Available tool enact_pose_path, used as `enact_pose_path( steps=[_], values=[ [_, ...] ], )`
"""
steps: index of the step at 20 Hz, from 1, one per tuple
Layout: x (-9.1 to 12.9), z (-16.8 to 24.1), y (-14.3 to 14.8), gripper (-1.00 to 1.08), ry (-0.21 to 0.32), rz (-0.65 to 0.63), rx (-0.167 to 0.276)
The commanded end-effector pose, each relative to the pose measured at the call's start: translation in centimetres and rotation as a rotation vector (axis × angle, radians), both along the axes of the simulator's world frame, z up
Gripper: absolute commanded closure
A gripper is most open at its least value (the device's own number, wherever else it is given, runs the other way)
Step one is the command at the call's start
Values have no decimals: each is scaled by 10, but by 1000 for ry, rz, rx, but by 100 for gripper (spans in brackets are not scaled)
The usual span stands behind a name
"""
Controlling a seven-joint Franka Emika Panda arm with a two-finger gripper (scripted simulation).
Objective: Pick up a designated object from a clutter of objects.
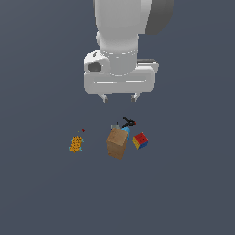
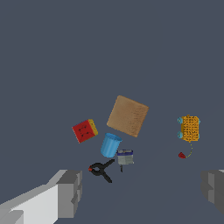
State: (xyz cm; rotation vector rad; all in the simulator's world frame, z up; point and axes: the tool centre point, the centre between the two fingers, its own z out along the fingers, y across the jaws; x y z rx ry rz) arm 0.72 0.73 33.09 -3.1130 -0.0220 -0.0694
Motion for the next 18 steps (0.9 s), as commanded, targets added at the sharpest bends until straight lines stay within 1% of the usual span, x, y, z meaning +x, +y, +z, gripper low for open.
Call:
enact_pose_path(
  steps=[1, 9, 18],
  values=[
    [1, -3, 0, -92, 2, -10, 0],
    [14, -32, -2, -92, 14, -101, -1],
    [35, -93, -5, -92, 36, -284, -9]
  ],
)
